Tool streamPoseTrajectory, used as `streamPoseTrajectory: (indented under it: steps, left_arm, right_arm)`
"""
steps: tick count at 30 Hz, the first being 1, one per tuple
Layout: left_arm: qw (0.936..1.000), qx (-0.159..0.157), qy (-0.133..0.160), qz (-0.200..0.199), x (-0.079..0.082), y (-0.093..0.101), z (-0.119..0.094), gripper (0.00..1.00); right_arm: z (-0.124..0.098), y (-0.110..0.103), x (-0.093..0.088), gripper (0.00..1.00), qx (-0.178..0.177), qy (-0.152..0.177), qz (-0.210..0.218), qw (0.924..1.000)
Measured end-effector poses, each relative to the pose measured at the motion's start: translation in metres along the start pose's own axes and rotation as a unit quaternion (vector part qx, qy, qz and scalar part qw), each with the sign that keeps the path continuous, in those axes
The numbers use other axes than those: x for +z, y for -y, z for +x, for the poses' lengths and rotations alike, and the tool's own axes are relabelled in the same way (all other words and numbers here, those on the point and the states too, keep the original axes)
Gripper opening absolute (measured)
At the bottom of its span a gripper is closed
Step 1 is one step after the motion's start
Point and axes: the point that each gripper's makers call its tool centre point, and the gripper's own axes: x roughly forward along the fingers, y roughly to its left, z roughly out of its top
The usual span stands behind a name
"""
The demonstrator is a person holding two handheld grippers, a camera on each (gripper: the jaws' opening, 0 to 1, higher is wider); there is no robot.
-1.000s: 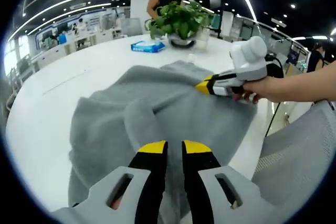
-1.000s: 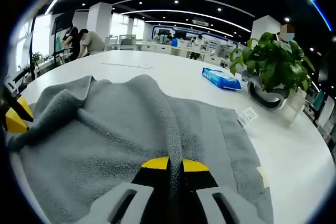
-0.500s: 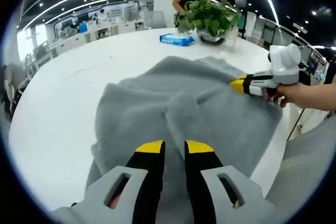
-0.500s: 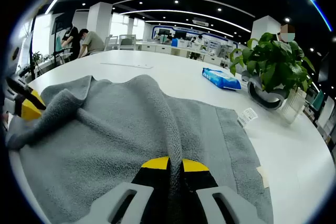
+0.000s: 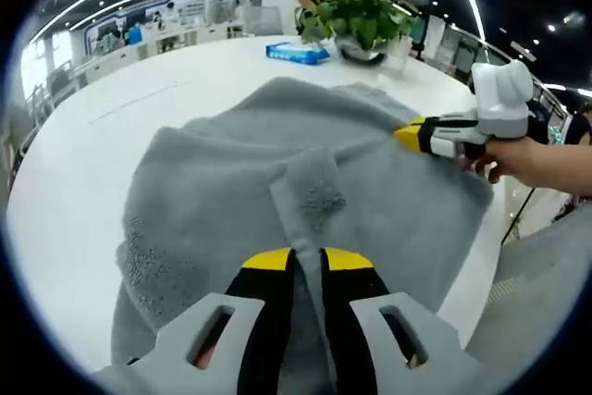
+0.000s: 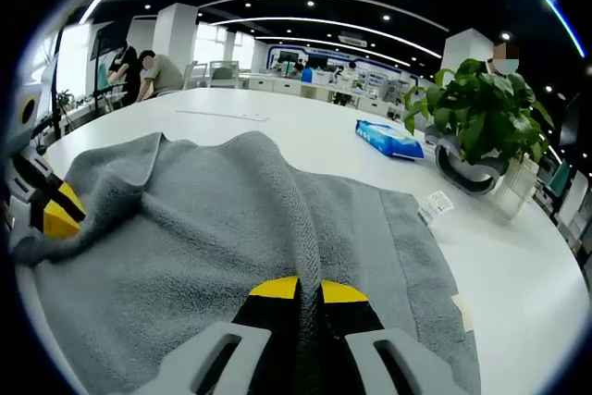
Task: Open the folded towel by lifting each exposed corner and separating the folded layers until the towel lies flat within the target outline without major curled edges
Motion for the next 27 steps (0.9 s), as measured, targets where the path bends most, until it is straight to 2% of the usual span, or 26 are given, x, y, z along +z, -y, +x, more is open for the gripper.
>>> streamPoseTrajectory:
  steps: [6,9,12,16,19,21,23,27]
  left_arm:
    - [0.9994,-0.006,0.002,0.034,0.001,0.006,-0.001,0.03]
    - [0.9986,0.001,0.007,0.052,0.006,-0.001,-0.007,0.03]
    - [0.9973,0.031,0.022,0.062,0.017,-0.024,-0.019,0.03]
    - [0.9953,0.071,0.03,0.059,0.028,-0.066,-0.037,0.03]
    - [0.9919,0.11,0.034,0.052,0.035,-0.108,-0.052,0.03]
    - [0.9907,0.126,0.036,0.039,0.037,-0.13,-0.059,0.03]
    - [0.9885,0.142,0.04,0.033,0.04,-0.145,-0.066,0.03]
    - [0.9818,0.177,0.039,0.057,0.044,-0.175,-0.081,0.03]
  right_arm:
    - [0.0,0.0,0.0,0.03,-0.001,-0.001,-0.001,1.0]
    - [0.0,0.0,0.0,0.03,-0.001,-0.001,-0.002,1.0]
    - [0.0,0.0,0.0,0.03,-0.001,-0.001,-0.003,1.0]
    - [-0.001,0.0,0.0,0.03,-0.001,-0.001,-0.005,1.0]
    - [0.0,0.0,0.0,0.03,-0.001,-0.001,-0.006,1.0]
    - [0.0,0.0,0.0,0.03,-0.001,0.0,-0.006,1.0]
    - [0.0,0.0,0.0,0.03,-0.001,0.0,-0.006,1.0]
    - [0.0,0.0,0.0,0.03,-0.001,-0.001,-0.007,1.0]
